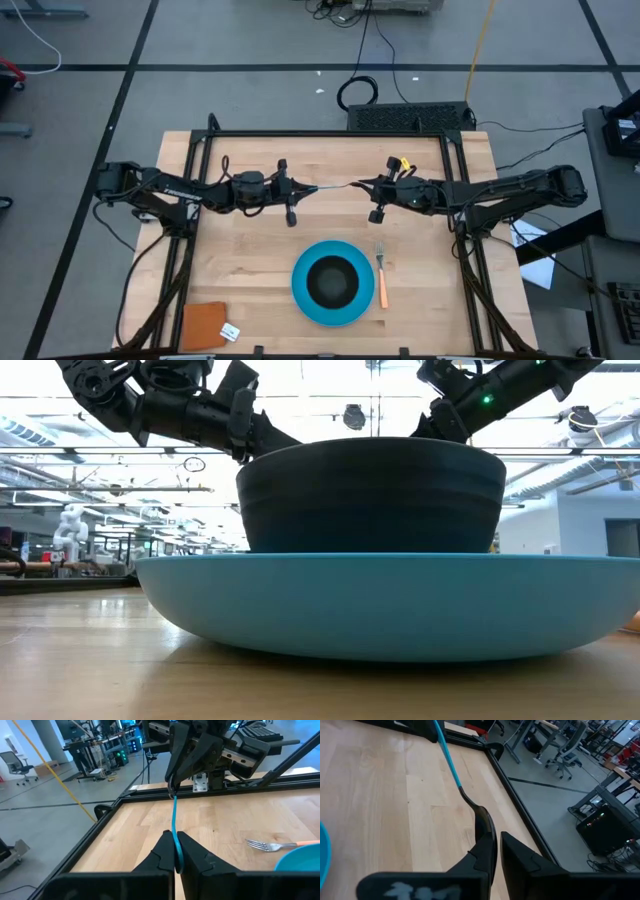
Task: Set table place
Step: Put the blue spoon into the bowl
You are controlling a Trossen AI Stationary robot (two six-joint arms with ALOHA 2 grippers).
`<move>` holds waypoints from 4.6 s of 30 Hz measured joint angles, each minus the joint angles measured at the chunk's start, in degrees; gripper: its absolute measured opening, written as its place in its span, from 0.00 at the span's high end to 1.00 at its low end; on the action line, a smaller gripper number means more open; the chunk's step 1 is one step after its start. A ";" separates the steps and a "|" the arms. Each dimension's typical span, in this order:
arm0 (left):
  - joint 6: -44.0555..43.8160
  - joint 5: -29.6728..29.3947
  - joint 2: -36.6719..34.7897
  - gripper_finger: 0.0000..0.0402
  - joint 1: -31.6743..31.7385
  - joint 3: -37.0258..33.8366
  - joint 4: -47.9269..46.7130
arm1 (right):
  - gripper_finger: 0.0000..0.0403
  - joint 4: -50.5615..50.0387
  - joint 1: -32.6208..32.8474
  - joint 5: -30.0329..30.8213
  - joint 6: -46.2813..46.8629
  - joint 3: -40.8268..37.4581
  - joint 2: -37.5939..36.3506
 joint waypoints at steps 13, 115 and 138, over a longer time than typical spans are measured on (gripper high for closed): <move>-0.02 0.44 0.00 0.99 -0.09 0.00 -0.18 | 0.94 0.86 0.52 -1.86 0.17 0.00 -0.21; -6.07 3.70 0.02 0.99 0.73 -0.02 -2.98 | 1.00 13.17 -12.00 -36.65 9.15 -34.95 -45.00; -31.54 23.49 -3.36 0.99 6.37 0.91 -13.52 | 1.00 11.84 -12.00 -36.50 7.51 -34.95 -44.98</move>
